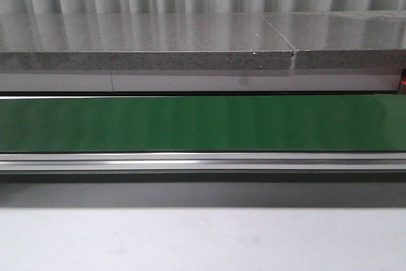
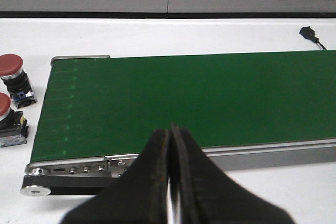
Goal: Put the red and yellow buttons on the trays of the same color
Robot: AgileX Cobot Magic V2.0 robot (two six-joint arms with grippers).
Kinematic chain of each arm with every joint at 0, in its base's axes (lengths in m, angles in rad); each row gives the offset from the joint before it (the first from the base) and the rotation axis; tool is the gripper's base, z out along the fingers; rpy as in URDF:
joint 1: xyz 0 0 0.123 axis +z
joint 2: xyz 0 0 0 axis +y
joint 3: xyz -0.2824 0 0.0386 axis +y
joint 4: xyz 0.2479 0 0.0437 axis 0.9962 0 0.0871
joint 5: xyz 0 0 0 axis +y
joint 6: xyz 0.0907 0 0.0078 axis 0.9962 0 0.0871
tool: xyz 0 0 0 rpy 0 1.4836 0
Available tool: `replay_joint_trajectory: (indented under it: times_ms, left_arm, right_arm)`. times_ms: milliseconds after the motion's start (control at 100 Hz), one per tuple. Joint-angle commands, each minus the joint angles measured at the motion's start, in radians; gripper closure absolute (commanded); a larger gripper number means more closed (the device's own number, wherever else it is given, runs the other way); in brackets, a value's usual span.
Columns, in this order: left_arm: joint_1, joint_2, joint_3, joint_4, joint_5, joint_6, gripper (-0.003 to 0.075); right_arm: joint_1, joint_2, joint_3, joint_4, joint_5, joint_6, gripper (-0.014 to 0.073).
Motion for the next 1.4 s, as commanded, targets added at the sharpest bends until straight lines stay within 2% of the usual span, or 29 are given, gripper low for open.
replay_joint_trajectory:
  times_ms: [0,450,520,640,730,990,1220,1290,1390]
  left_arm:
    - [0.0,0.001,-0.027,-0.011,-0.075,-0.003,0.074]
    - [0.0,0.001,-0.027,-0.011,-0.075,-0.003,0.074]
    - [0.0,0.001,-0.027,-0.011,-0.075,-0.003,0.074]
    - [0.0,0.001,-0.027,-0.011,-0.075,-0.003,0.074]
    - [0.0,0.001,-0.027,-0.011,-0.075,-0.003,0.074]
    - [0.0,0.001,-0.027,-0.011,-0.075,-0.003,0.074]
    - [0.0,0.001,-0.027,-0.011,-0.076,-0.003,0.074]
    - [0.0,0.001,-0.027,-0.011,-0.076,-0.003,0.074]
    - [0.0,0.001,-0.027,-0.011,-0.076,-0.003,0.074]
  right_arm:
    - [-0.007,-0.016,-0.066,0.013,-0.043,-0.003,0.0356]
    - [-0.014,0.079,-0.12,0.019,-0.054,-0.004,0.0344]
    - [-0.015,0.082,-0.12,0.02,-0.054,-0.004,0.0275]
    - [-0.015,0.085,-0.12,0.02,-0.057,-0.004,0.0098]
    - [-0.015,0.085,-0.12,0.02,-0.067,-0.004,0.0057]
    - [-0.015,0.071,-0.12,0.019,-0.068,-0.005,0.0065]
    - [0.001,-0.034,-0.12,-0.052,-0.025,-0.005,0.0081]
    - [0.025,-0.075,-0.12,-0.073,-0.003,-0.01,0.0157]
    - [0.072,-0.125,-0.12,-0.078,0.023,-0.012,0.0361]
